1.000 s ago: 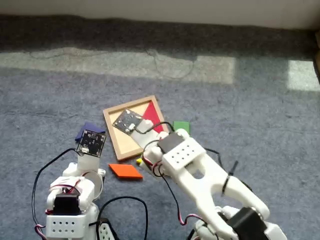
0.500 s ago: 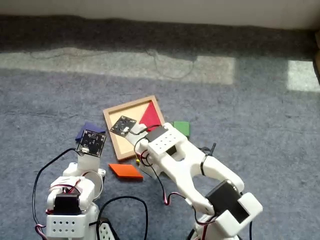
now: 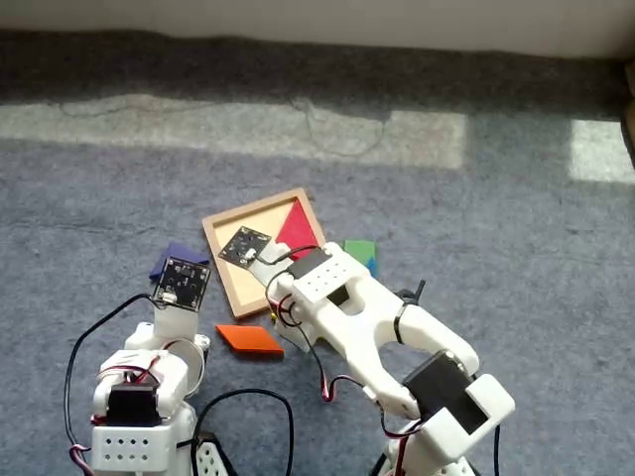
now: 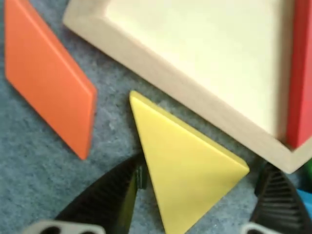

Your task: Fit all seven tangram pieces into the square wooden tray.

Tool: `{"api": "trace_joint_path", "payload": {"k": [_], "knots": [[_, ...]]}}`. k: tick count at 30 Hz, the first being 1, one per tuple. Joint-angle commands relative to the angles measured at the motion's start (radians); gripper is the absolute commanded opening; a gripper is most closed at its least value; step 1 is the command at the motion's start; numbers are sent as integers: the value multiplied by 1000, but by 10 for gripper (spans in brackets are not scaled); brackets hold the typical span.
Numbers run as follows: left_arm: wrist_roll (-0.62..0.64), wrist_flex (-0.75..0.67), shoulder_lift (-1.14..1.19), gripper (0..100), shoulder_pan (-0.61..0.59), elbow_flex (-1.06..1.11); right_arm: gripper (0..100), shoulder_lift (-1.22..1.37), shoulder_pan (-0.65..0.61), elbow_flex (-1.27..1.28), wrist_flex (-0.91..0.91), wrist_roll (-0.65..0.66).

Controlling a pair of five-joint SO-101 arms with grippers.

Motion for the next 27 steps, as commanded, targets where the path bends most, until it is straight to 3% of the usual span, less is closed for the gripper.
{"api": "trace_joint_path", "payload": {"k": [1,21,27], "knots": [[-5,5,-2,5,-10,19,340,7,-21,-41,-31,12],[-5,5,-2,5,-10,19,337,8,-97,-31,-30,12],[-5,5,-2,5,-10,19,199,8,-93,-31,-27,12]]}}
